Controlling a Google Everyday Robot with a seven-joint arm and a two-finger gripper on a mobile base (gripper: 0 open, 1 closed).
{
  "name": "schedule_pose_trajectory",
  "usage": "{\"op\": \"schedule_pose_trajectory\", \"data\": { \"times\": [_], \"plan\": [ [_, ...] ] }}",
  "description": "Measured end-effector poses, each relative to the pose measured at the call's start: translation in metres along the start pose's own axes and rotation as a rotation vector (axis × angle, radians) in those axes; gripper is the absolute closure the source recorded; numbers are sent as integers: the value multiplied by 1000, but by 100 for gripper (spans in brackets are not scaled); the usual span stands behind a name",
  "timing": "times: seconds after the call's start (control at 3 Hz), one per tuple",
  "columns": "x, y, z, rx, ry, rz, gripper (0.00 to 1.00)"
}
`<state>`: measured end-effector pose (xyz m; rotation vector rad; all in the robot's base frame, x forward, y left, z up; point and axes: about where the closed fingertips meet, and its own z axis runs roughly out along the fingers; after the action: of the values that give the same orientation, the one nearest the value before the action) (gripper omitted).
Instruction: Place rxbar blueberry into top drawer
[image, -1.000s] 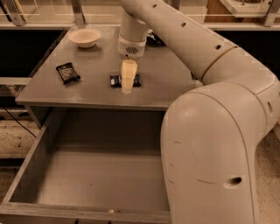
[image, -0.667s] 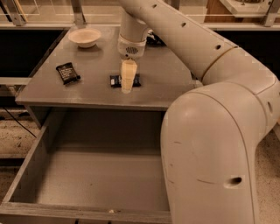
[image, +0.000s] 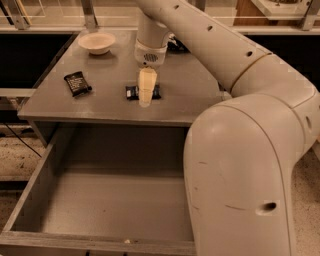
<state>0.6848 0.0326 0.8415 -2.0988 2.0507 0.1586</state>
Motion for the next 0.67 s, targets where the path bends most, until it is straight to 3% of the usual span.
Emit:
{"op": "schedule_pose_trajectory", "data": {
  "times": [0.33,0.67],
  "plan": [
    [-3,-3,4,8,-2,-3,22],
    [-4,-3,5,9,-4,-4,17]
  ]
}}
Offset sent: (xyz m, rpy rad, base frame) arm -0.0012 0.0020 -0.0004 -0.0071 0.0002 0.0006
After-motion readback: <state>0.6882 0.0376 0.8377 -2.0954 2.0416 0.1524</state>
